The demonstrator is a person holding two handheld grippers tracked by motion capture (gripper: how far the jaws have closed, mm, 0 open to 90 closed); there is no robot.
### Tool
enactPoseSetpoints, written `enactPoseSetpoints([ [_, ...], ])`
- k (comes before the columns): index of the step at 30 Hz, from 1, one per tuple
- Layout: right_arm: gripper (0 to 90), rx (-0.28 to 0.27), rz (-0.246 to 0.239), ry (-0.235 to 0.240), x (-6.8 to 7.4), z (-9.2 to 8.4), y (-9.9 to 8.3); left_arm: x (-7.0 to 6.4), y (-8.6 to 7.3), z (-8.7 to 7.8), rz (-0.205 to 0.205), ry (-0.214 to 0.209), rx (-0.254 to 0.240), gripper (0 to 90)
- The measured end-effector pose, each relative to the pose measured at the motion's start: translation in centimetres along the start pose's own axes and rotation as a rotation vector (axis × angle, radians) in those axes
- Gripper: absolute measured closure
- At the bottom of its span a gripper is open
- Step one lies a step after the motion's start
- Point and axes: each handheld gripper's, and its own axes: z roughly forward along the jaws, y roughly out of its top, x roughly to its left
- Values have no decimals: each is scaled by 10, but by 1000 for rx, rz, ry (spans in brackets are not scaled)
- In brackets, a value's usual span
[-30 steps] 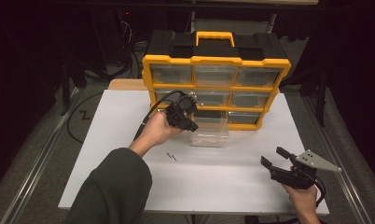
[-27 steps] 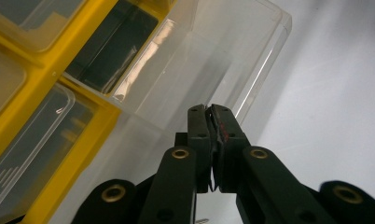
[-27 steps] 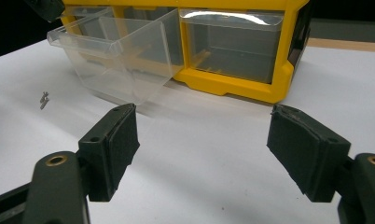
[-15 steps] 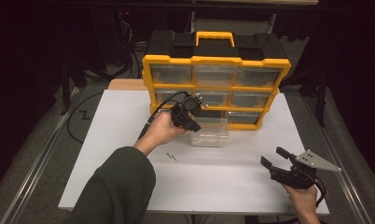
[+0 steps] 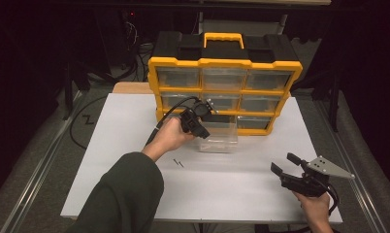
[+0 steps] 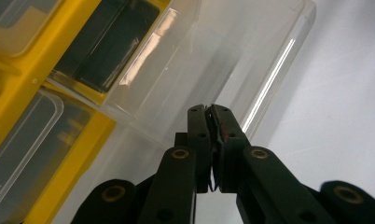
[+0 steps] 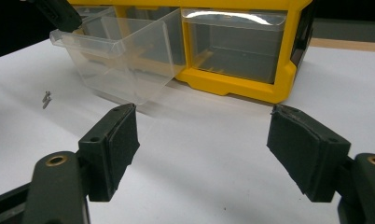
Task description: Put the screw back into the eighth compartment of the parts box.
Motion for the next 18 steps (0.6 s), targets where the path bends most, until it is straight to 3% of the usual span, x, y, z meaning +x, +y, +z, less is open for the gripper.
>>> enactPoseSetpoints([
  [18,259,0,1,4,0,0,0,2,3,7,-5,18,22,861],
])
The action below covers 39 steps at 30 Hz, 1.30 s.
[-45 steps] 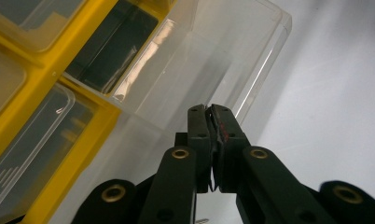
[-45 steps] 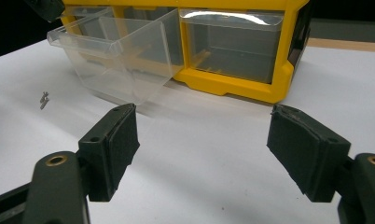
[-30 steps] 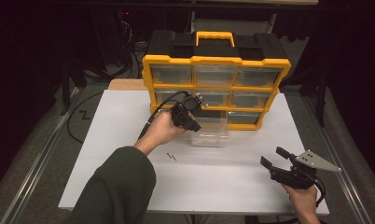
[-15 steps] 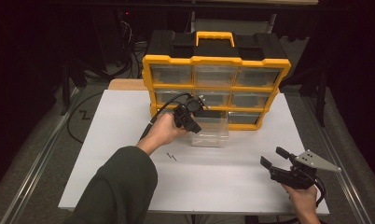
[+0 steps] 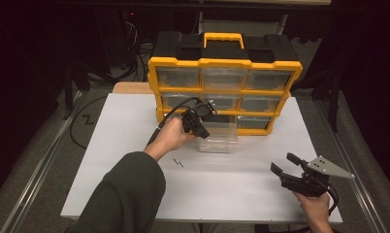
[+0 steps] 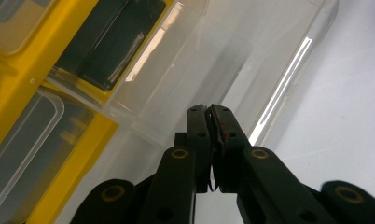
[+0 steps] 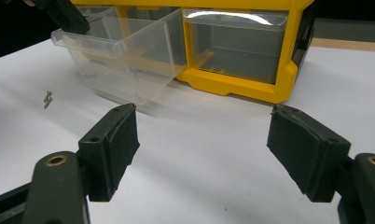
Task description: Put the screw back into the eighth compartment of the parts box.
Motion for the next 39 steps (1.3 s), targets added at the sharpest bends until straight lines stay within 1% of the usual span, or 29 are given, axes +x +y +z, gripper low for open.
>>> enactPoseSetpoints([
  [4,259,0,-1,0,0,0,0,0,-1,-2,-4,3,-13,831],
  [8,259,0,-1,0,0,0,0,1,-2,-9,-6,12,-34,791],
  [12,259,0,-2,-1,0,0,0,2,-7,-18,-10,13,-66,747],
  [14,259,0,0,-1,0,0,0,3,-9,-24,-24,9,-89,725],
  [16,259,6,-5,3,0,1,0,3,-12,-30,-25,14,-114,693],
  [18,260,-1,-3,1,1,1,0,2,-16,-36,-28,22,-138,655],
  [22,260,-3,-5,6,1,0,0,0,-27,-43,-37,43,-161,595],
  [26,260,1,-10,9,1,1,0,1,-33,-47,-48,48,-166,542],
  [28,260,3,-8,1,1,1,0,2,-35,-49,-52,45,-169,508],
  [31,260,3,-7,1,0,1,0,3,-39,-52,-62,51,-184,473],
  [34,260,0,-3,1,1,1,0,2,-44,-53,-63,58,-183,455],
  [39,260,-1,-3,3,1,0,0,0,-54,-52,-61,64,-166,447],
])
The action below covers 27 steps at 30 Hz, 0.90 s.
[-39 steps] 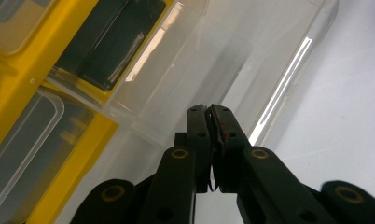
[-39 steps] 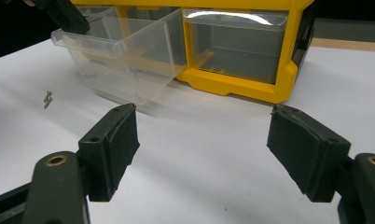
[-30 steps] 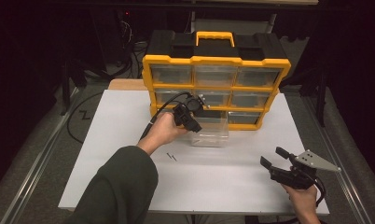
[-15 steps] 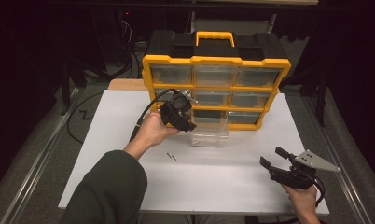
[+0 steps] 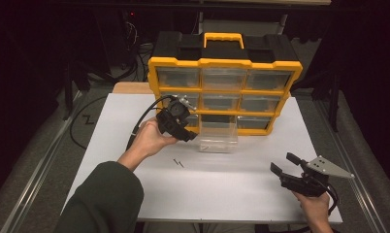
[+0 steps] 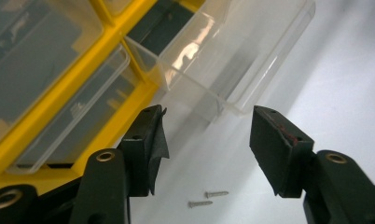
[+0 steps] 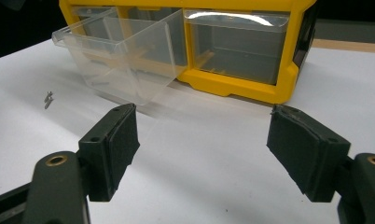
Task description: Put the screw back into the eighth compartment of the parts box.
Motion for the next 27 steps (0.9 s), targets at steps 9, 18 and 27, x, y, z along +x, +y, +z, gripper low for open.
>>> enactPoseSetpoints([
  [9,260,1,-2,-2,0,0,0,1,-19,7,-12,6,35,426],
  [18,260,2,-1,-2,0,0,0,3,-43,17,-37,10,77,422],
  [27,260,5,-5,-5,0,1,0,10,-62,29,-78,27,147,445],
])
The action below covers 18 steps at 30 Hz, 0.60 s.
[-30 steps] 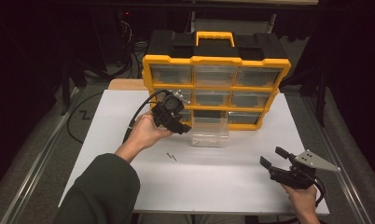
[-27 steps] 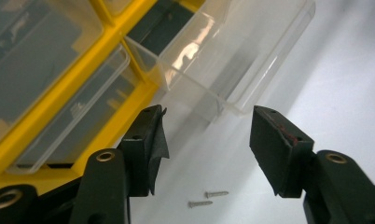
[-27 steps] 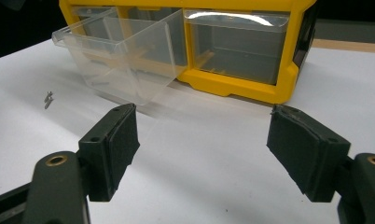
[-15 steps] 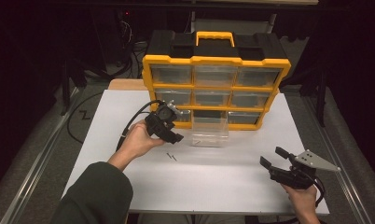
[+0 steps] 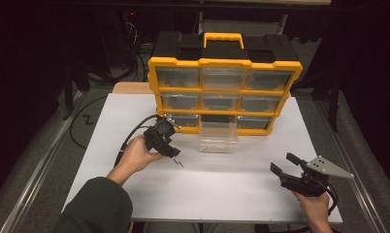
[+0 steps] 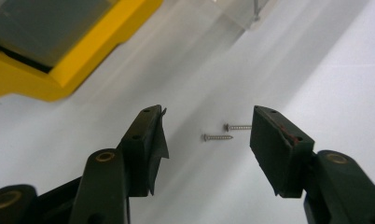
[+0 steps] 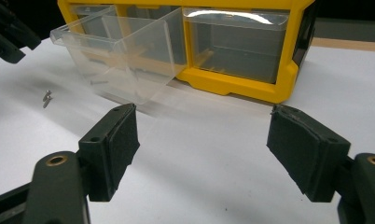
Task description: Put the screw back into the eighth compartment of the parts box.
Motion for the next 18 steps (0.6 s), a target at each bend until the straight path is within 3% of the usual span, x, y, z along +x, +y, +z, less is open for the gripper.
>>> enactPoseSetpoints([
  [18,260,-1,8,0,0,0,0,-4,-9,30,-26,-4,85,486],
])
